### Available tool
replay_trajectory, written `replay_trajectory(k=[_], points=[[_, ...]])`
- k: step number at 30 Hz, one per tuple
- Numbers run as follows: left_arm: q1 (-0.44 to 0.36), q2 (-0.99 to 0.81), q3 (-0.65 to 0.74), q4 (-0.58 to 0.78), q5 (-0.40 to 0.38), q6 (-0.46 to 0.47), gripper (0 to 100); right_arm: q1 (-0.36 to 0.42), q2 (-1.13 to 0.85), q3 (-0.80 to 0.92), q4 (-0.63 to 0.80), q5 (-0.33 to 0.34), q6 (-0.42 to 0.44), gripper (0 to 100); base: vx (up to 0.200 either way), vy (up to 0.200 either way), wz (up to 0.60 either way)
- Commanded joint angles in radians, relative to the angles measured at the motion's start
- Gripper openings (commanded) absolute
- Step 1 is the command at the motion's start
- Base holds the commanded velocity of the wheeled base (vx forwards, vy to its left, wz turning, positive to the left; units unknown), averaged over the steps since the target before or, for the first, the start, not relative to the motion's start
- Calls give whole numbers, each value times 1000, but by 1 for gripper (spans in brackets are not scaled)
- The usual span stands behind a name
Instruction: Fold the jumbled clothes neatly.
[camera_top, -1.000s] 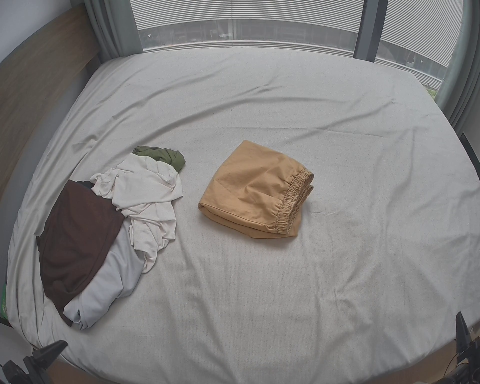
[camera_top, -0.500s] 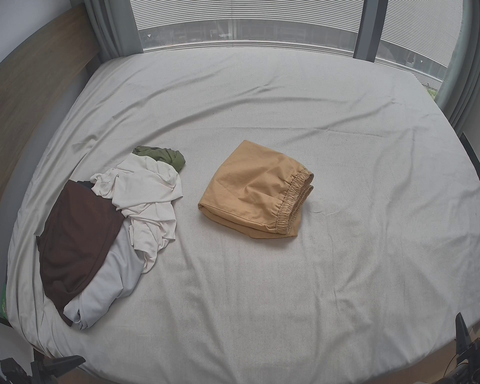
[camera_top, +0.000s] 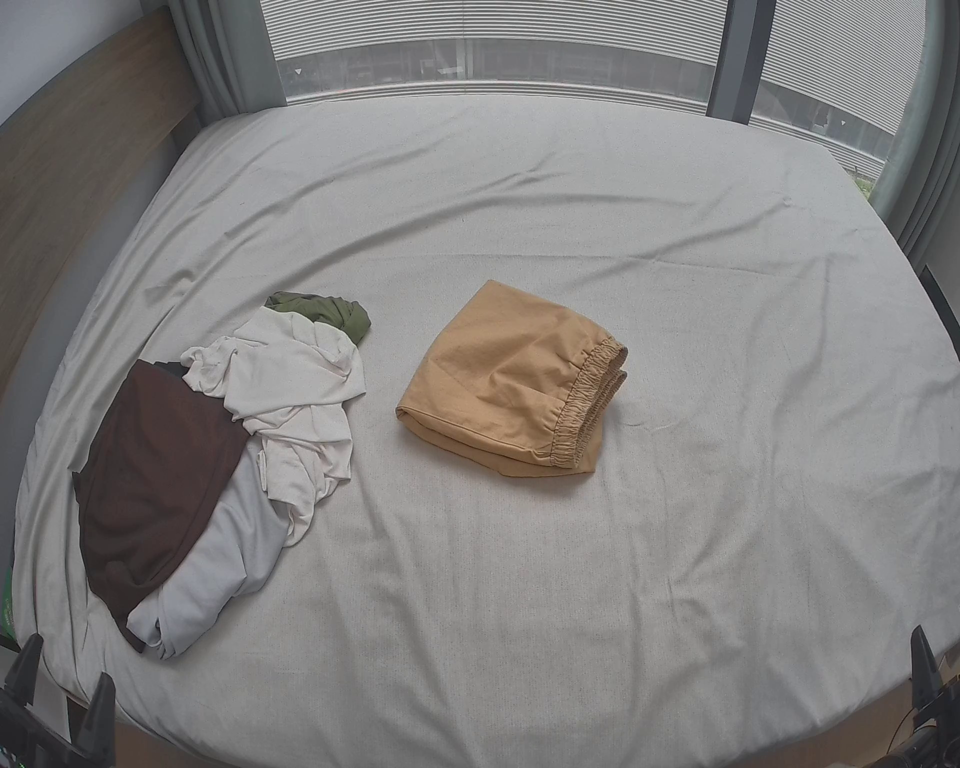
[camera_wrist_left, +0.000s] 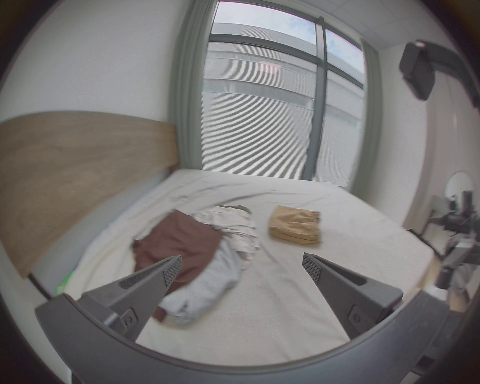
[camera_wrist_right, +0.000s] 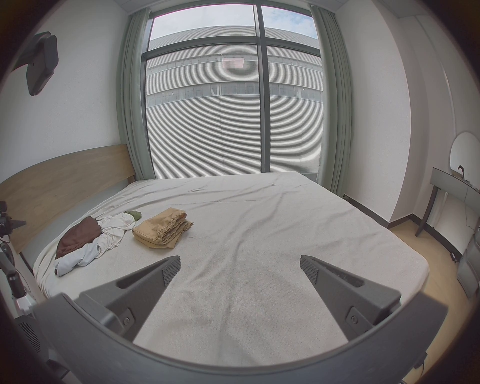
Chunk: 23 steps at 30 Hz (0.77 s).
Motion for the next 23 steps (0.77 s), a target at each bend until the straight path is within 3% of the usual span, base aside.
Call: replay_trajectory(k=[1, 7, 23], points=[[1, -30, 18, 40, 20, 21, 100, 0, -10, 17, 6, 10, -1, 100, 0, 0, 0], [1, -30, 18, 44, 14, 30, 100, 0, -10, 17, 37, 87, -67, 100, 0, 0, 0], [-4, -30, 18, 46, 0, 33, 100, 0, -9, 17, 38, 86, -60, 100, 0, 0, 0]])
